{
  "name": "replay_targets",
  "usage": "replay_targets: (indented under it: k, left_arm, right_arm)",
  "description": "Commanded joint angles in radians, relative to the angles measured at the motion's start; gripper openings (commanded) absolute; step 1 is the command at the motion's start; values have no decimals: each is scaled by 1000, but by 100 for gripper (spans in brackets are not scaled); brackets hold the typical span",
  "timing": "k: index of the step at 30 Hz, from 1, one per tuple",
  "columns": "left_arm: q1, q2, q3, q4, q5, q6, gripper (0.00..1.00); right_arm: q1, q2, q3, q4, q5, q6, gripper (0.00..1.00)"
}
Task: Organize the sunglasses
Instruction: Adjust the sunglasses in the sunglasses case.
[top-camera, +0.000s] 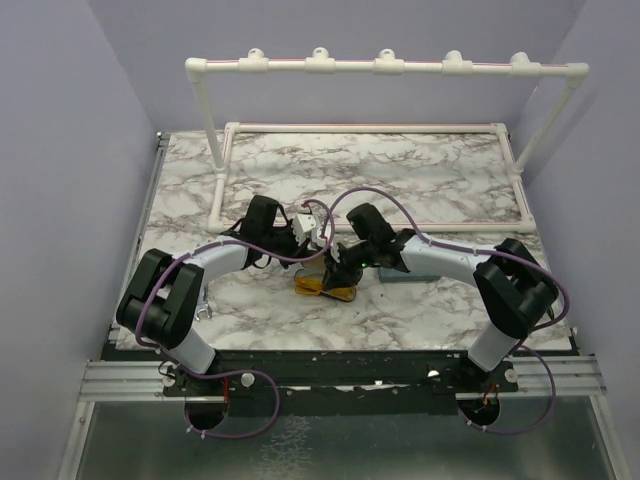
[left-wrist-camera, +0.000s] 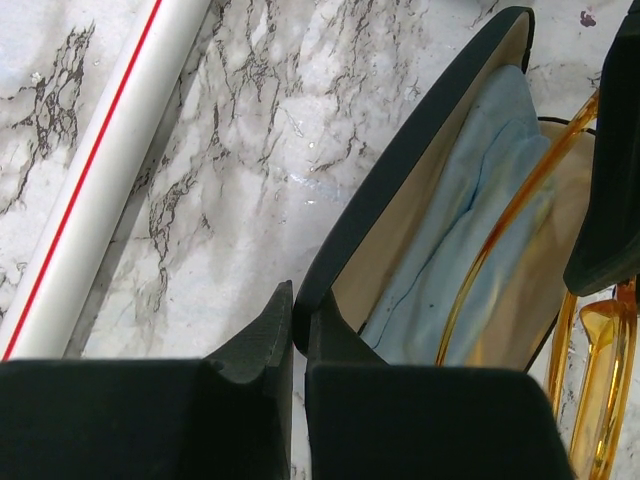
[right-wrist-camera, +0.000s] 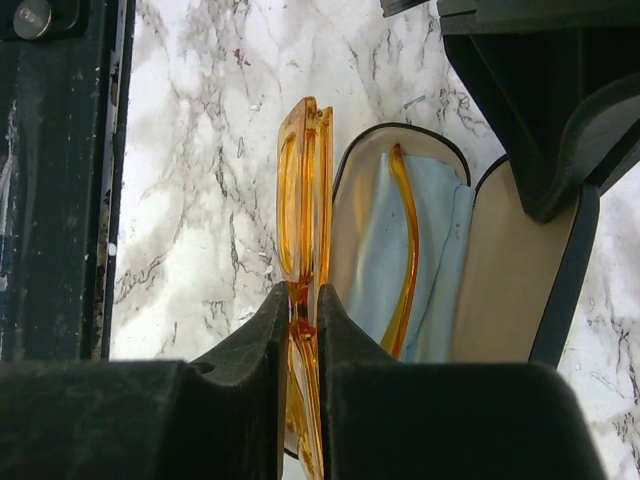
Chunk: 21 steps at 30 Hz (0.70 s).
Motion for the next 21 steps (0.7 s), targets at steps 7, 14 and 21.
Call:
replay_targets:
  k: [7,14,21]
  left_arm:
    - [-27,-39,-30,4,-1,94,0]
    - [-27,-34,-25,4,-2,93,0]
    - [-30,-36,-26,4,-4,87,0]
  right_arm:
    - [-40,71,14,11,81,231,1]
    - [-65,36,-33,103,184,327,1]
    - [-84,53,-38,123,213,379,1]
